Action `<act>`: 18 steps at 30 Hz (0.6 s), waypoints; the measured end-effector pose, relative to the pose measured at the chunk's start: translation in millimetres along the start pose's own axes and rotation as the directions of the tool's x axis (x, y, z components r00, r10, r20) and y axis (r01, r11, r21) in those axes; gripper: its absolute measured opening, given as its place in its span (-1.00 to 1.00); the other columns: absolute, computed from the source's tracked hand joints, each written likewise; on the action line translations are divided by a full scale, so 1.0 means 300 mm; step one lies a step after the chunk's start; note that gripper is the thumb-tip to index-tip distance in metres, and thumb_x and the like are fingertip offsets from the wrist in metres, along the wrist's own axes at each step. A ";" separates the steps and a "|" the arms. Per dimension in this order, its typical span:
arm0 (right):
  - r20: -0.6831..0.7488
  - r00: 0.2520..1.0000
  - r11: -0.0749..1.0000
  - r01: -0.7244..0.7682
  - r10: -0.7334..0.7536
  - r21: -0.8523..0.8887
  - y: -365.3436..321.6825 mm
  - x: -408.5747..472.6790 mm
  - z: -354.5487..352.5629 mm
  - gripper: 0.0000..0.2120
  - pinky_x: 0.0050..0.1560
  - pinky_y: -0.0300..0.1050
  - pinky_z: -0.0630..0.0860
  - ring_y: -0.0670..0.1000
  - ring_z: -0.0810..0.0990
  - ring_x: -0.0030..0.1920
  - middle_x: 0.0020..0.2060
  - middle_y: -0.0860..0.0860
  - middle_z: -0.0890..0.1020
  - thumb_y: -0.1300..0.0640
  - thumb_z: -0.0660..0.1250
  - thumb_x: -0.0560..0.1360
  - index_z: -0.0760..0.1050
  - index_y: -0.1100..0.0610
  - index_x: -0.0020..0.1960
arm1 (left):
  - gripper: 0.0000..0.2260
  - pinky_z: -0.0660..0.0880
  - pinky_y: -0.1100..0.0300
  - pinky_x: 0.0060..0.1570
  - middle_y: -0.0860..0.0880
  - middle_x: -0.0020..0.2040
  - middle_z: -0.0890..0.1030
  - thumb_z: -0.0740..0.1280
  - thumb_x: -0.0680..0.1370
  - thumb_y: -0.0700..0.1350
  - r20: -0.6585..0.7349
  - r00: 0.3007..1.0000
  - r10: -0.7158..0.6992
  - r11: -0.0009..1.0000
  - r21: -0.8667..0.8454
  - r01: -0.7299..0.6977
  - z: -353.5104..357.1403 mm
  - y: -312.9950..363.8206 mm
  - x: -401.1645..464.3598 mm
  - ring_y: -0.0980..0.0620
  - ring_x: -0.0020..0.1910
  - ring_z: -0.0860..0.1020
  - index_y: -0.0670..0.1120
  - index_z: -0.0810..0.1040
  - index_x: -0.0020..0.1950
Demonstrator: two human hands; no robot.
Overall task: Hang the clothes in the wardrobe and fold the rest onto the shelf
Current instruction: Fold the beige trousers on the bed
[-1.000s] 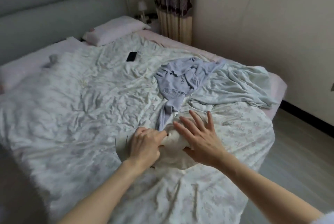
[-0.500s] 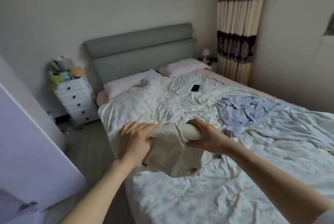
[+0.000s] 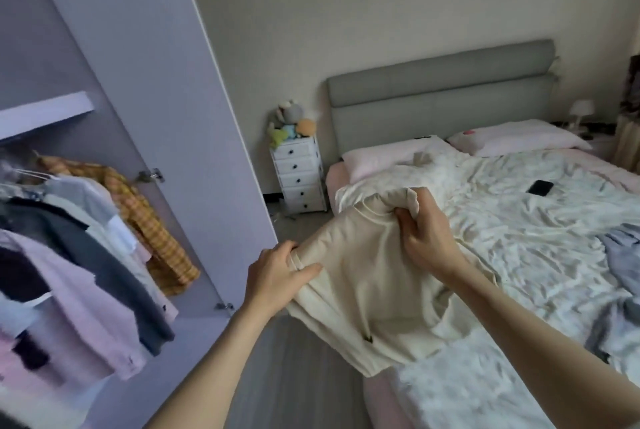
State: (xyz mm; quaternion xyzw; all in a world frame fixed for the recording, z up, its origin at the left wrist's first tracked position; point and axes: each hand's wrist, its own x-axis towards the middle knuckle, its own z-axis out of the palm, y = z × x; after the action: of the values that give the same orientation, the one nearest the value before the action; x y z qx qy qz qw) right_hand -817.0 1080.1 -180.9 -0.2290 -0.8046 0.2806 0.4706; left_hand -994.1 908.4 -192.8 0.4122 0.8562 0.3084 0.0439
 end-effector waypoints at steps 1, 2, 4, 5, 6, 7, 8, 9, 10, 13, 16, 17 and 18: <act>-0.022 1.000 0.999 0.023 -0.023 0.021 -0.008 0.020 0.017 -0.78 -0.12 -0.19 0.33 0.09 0.53 -0.03 -0.12 -0.10 0.45 0.27 0.16 0.52 0.37 -0.02 0.05 | -0.54 0.48 0.04 0.03 0.07 -0.04 0.60 0.30 0.18 0.29 0.002 0.999 -0.049 0.987 -0.152 0.049 -0.020 -0.015 0.011 0.03 0.00 0.55 0.12 0.50 0.00; -0.049 0.997 0.997 0.059 -0.057 0.044 -0.024 0.046 0.033 -0.65 -0.12 -0.32 0.31 -0.06 0.51 -0.05 -0.14 -0.18 0.44 0.25 0.13 0.51 0.34 -0.24 0.01 | -0.51 0.49 0.06 0.01 0.07 -0.05 0.61 0.32 0.14 0.26 -0.012 0.997 -0.079 0.955 -0.287 0.072 -0.040 -0.028 0.031 0.02 -0.01 0.57 0.10 0.51 0.01; -0.082 0.993 0.991 0.096 -0.089 0.090 -0.042 0.095 0.057 -0.44 -0.14 -0.54 0.25 -0.31 0.41 -0.14 -0.17 -0.30 0.43 0.31 0.11 0.47 0.31 -0.43 -0.05 | -0.49 0.45 0.11 -0.06 -0.01 -0.09 0.62 0.38 0.11 0.20 -0.023 0.993 -0.114 0.868 -0.488 0.088 -0.070 -0.040 0.072 -0.01 -0.06 0.57 -0.02 0.54 -0.02; -0.087 0.991 0.988 0.108 -0.098 0.112 -0.038 0.118 0.075 -0.40 -0.17 -0.56 0.24 -0.31 0.40 -0.16 -0.19 -0.31 0.43 0.37 0.11 0.45 0.33 -0.42 -0.07 | -0.51 0.42 0.11 -0.09 -0.05 -0.13 0.60 0.42 0.12 0.15 -0.030 0.992 -0.123 0.823 -0.561 0.085 -0.077 -0.048 0.095 -0.03 -0.11 0.55 -0.09 0.55 -0.06; -0.089 0.992 0.985 0.099 -0.087 0.141 -0.024 0.137 0.096 -0.40 -0.18 -0.55 0.25 -0.26 0.43 -0.16 -0.22 -0.28 0.42 0.41 0.11 0.44 0.34 -0.38 -0.09 | -0.55 0.38 0.10 -0.11 -0.09 -0.18 0.56 0.44 0.15 0.09 -0.032 0.992 -0.124 0.782 -0.619 0.078 -0.083 -0.054 0.117 -0.04 -0.15 0.51 -0.15 0.53 -0.11; -0.094 0.995 0.985 0.049 -0.033 0.164 -0.010 0.152 0.117 -0.39 -0.17 -0.54 0.27 -0.23 0.45 -0.14 -0.21 -0.25 0.40 0.41 0.11 0.46 0.35 -0.39 -0.10 | -0.59 0.35 0.09 -0.12 -0.12 -0.21 0.51 0.45 0.17 0.03 -0.022 0.993 -0.120 0.741 -0.668 0.075 -0.084 -0.060 0.135 -0.04 -0.18 0.48 -0.19 0.51 -0.14; -0.090 0.995 0.982 -0.013 0.031 0.187 0.014 0.184 0.154 -0.41 -0.16 -0.50 0.28 -0.19 0.46 -0.14 -0.20 -0.22 0.38 0.38 0.12 0.49 0.34 -0.39 -0.12 | -0.61 0.33 0.08 -0.11 -0.13 -0.22 0.48 0.46 0.17 0.00 -0.015 0.993 -0.121 0.709 -0.701 0.076 -0.087 -0.071 0.167 -0.05 -0.19 0.46 -0.20 0.50 -0.15; -0.082 0.994 0.977 -0.057 0.075 0.204 0.035 0.225 0.195 -0.47 -0.15 -0.44 0.28 -0.14 0.45 -0.15 -0.20 -0.20 0.37 0.37 0.12 0.51 0.33 -0.33 -0.15 | -0.63 0.33 0.08 -0.11 -0.14 -0.23 0.49 0.47 0.17 -0.01 -0.015 0.992 -0.125 0.684 -0.726 0.075 -0.093 -0.086 0.209 -0.06 -0.18 0.47 -0.17 0.51 -0.16; -0.081 0.994 0.976 -0.059 0.078 0.211 0.056 0.279 0.242 -0.53 -0.14 -0.38 0.27 -0.05 0.45 -0.16 -0.21 -0.19 0.37 0.38 0.13 0.52 0.31 -0.25 -0.17 | -0.67 0.36 0.08 -0.11 -0.14 -0.22 0.52 0.48 0.18 -0.03 -0.017 0.992 -0.125 0.664 -0.745 0.071 -0.105 -0.098 0.265 -0.07 -0.17 0.50 -0.13 0.53 -0.16; -0.059 0.996 0.971 -0.045 0.060 0.233 0.086 0.456 0.354 -0.56 -0.15 -0.36 0.22 -0.03 0.39 -0.15 -0.22 -0.17 0.37 0.42 0.15 0.51 0.23 -0.15 -0.21 | -0.80 0.46 0.13 -0.11 -0.02 -0.20 0.63 0.49 0.26 -0.04 -0.011 0.994 -0.111 0.664 -0.745 0.065 -0.162 -0.136 0.436 -0.01 -0.14 0.60 0.02 0.59 -0.16; -0.025 0.999 0.960 -0.024 0.032 0.278 0.098 0.629 0.460 -0.69 -0.11 -0.38 0.24 -0.02 0.40 -0.09 -0.13 0.01 0.44 0.39 0.14 0.53 0.32 -0.03 -0.14 | -0.81 0.39 0.14 -0.19 0.00 -0.27 0.58 0.49 0.19 -0.01 -0.034 0.994 -0.108 0.676 -0.736 0.048 -0.249 -0.149 0.581 0.03 -0.23 0.56 0.06 0.56 -0.26; 0.007 1.000 0.955 -0.028 0.027 0.295 0.091 0.696 0.505 -0.81 -0.10 -0.35 0.24 -0.01 0.41 -0.07 -0.09 0.07 0.46 0.37 0.14 0.54 0.36 0.09 -0.08 | -0.80 0.34 0.14 -0.23 -0.02 -0.29 0.52 0.46 0.15 0.00 -0.063 0.990 -0.125 0.700 -0.713 0.043 -0.291 -0.158 0.626 0.01 -0.25 0.51 0.06 0.53 -0.28; 0.034 0.999 0.954 -0.023 0.014 0.298 0.083 0.744 0.541 -0.89 -0.09 -0.33 0.24 0.00 0.42 -0.05 -0.07 0.08 0.45 0.35 0.14 0.55 0.38 0.20 -0.01 | -0.80 0.29 0.14 -0.25 -0.03 -0.29 0.47 0.41 0.14 0.00 -0.097 0.987 -0.127 0.739 -0.673 0.029 -0.328 -0.162 0.653 0.01 -0.25 0.46 0.04 0.50 -0.29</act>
State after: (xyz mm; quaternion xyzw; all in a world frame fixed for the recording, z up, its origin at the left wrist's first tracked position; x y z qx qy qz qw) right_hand -1059.3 1201.5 -122.1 -0.1584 -0.7581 0.4069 0.4844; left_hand -1188.3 980.8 -105.9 0.3107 0.7059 0.6203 0.1429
